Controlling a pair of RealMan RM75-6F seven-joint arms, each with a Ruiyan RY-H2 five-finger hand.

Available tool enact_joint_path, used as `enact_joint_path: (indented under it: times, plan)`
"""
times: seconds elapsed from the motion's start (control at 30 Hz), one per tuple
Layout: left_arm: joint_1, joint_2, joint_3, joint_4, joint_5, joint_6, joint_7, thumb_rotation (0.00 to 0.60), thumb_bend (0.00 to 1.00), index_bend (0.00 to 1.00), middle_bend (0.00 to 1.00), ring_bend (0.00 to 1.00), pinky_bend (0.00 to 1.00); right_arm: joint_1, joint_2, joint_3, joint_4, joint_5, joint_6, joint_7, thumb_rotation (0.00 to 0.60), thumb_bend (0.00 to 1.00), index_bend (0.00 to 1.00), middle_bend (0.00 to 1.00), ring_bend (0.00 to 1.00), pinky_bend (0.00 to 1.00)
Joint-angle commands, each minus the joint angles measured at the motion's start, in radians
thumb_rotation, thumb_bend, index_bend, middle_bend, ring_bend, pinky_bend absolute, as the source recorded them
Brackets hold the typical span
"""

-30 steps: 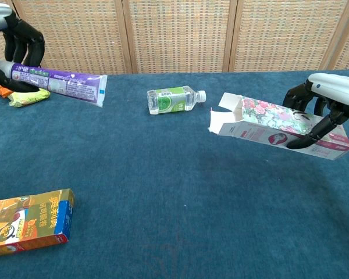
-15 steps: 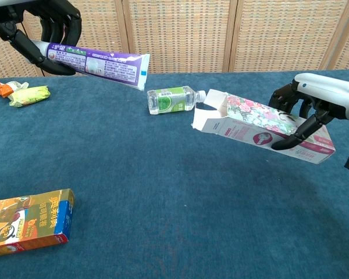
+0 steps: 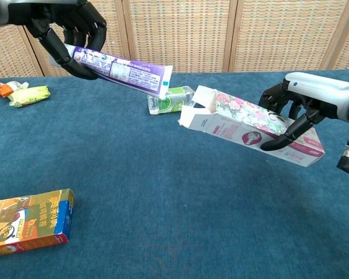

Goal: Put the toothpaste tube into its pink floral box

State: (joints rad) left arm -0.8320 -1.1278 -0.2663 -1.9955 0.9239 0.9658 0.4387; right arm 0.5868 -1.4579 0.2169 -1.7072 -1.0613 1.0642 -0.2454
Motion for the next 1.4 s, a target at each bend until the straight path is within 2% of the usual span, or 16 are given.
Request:
enact_joint_path:
  times: [0.03, 0.4, 0.73, 1.1, 1.4]
  plan:
    - [-0.027, -0.006, -0.001, -0.026, -0.037, 0.002, 0.033, 0.600, 0.23, 0.76, 0.65, 0.58, 0.55, 0.000, 0.001, -0.001, -0.003, 0.001, 0.000, 0.002, 0.600, 0.00, 0.56, 0.49, 0.37, 0.48]
    - [-0.108, -0.034, 0.014, -0.080, -0.202, 0.064, 0.144, 0.600, 0.23, 0.76, 0.65, 0.58, 0.55, 0.004, 0.005, -0.008, -0.018, -0.001, 0.000, 0.002, 0.600, 0.00, 0.56, 0.48, 0.37, 0.48]
    - [-0.148, -0.091, 0.034, -0.065, -0.266, 0.108, 0.177, 0.600, 0.23, 0.76, 0.65, 0.58, 0.55, 0.010, 0.010, -0.012, -0.031, 0.009, -0.010, 0.003, 0.600, 0.00, 0.56, 0.48, 0.37, 0.48]
    - [-0.167, -0.140, 0.050, -0.044, -0.268, 0.135, 0.182, 0.600, 0.23, 0.76, 0.65, 0.58, 0.55, 0.017, 0.010, -0.017, -0.048, 0.009, -0.007, -0.008, 0.600, 0.00, 0.56, 0.48, 0.37, 0.48]
    - [-0.164, -0.190, 0.061, -0.017, -0.219, 0.152, 0.158, 0.600, 0.23, 0.76, 0.65, 0.58, 0.55, 0.019, 0.013, -0.018, -0.071, 0.010, -0.011, 0.002, 0.600, 0.00, 0.56, 0.48, 0.37, 0.48]
